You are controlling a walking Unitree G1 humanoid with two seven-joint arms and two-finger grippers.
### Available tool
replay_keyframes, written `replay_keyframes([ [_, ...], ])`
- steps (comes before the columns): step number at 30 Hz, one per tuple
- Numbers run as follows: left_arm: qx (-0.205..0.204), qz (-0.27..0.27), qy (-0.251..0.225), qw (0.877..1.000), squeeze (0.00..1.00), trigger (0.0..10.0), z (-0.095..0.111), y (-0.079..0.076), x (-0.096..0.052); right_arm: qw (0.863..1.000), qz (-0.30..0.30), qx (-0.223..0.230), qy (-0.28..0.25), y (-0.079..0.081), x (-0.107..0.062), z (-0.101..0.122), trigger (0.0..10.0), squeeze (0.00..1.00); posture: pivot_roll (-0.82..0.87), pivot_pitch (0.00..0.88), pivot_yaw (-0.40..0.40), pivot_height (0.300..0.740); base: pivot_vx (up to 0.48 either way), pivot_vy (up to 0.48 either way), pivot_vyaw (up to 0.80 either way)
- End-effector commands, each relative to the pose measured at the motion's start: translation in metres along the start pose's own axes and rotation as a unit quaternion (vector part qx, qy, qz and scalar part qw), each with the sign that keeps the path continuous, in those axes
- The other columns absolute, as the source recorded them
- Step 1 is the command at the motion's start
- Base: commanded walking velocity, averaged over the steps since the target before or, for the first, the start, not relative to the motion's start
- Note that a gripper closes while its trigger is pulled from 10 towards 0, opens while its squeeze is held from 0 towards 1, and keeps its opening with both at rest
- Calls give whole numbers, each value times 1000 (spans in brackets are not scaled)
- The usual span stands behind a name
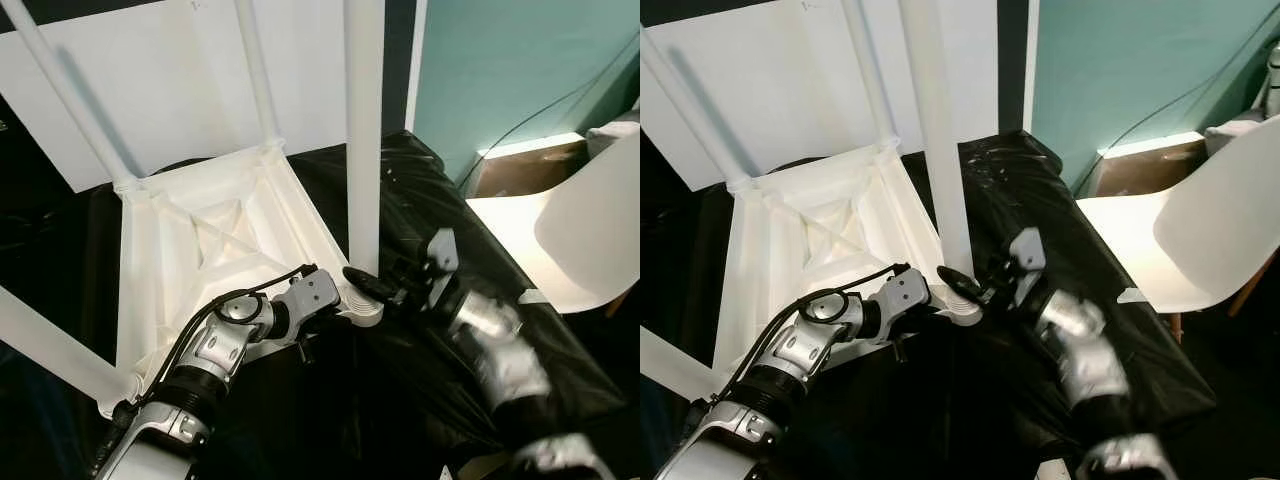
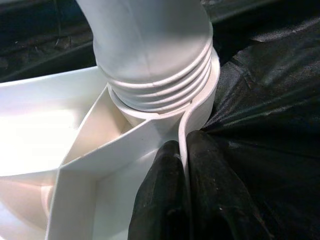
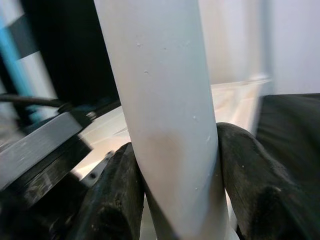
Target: Building children table
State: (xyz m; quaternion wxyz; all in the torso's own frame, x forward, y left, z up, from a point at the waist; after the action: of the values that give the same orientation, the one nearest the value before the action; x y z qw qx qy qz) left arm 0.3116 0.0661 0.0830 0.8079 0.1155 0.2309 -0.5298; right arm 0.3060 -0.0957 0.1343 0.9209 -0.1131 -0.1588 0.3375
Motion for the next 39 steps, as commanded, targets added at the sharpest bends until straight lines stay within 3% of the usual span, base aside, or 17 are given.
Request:
replay_keyframes([
  [1,-60,4,46,997,0,10000,-41,-10,6,995,-103,13,8,-12,-3,2,0,0,-17,0,36,740,0,0,0],
  [5,-60,1,48,997,0,10000,-42,-11,7,991,-136,-5,14,-16,-7,5,0,0,-18,0,37,740,0,0,0],
  [8,-60,0,48,997,0,10000,-41,-11,8,993,-116,-5,26,-14,-8,2,157,0,-22,0,37,740,0,0,0],
  [9,-59,0,47,997,0,10000,-41,-11,9,995,-96,1,31,-11,-7,0,4745,0,-27,0,38,740,0,0,0],
  [10,-59,0,47,997,0,10000,-41,-11,9,995,-96,1,31,-11,-7,0,4745,0,-27,0,38,740,0,0,0],
  [11,-59,-1,47,997,0,10000,-40,-12,9,997,-64,12,30,-5,-6,-1,10000,545,-28,0,38,740,0,0,0],
  [12,-59,-1,47,997,0,10000,-40,-12,9,999,-20,14,26,2,-5,-1,10000,1000,-28,0,38,740,0,0,0],
  [16,-59,-2,46,997,0,10000,-40,-12,9,999,39,-9,27,5,-3,-2,10000,1000,-31,0,37,740,0,0,0],
  [17,-60,-2,46,997,0,10000,-40,-12,10,997,78,-16,24,-1,2,-1,10000,0,-31,0,37,740,0,0,0],
  [20,-59,-2,46,997,0,10000,-40,-12,10,995,96,-18,23,-3,4,0,10000,0,-33,0,38,740,0,0,0],
  [23,-60,-3,45,997,0,10000,-39,-12,11,983,179,-39,34,-8,7,-1,10000,0,-27,0,33,740,0,0,0],
  [26,-60,-3,44,997,0,10000,-38,-12,11,977,205,-44,39,-9,7,-2,10000,0,-27,0,33,740,0,0,0],
  [27,-60,-2,43,997,0,10000,-38,-11,11,969,238,-43,47,-9,7,-3,7843,0,-22,0,29,740,0,0,0],
  [29,-60,-2,43,997,0,10000,-38,-11,11,969,238,-43,47,-9,7,-3,7843,0,-22,0,29,740,0,0,0],
  [30,-60,-1,42,997,0,10000,-38,-11,11,959,278,-25,53,-7,5,-4,0,0,-18,0,28,740,0,0,0],
  [34,-63,3,42,997,0,10000,-39,-10,9,943,326,0,66,-7,4,-3,0,0,-11,0,27,740,0,0,0],
  [39,-64,5,43,997,0,10000,-41,-10,7,938,335,14,87,-11,2,-6,0,0,-15,0,28,740,0,0,0],
])
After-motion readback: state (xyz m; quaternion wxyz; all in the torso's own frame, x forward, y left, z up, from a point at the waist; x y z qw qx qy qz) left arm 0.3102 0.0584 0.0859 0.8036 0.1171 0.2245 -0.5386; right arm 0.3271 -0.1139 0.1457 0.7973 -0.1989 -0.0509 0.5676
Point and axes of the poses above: a point about 5 cm out from each wrist's last joint towards the gripper, its own x axis pointing out of the wrist towards the gripper, its own z axis along the axis of the wrist's last joint, y = z × x, the point moved 2 cm from there along x, pointing out of the wrist towards the gripper, and after that the axes turned 15 degrees about -x, right-handed, at the moved point
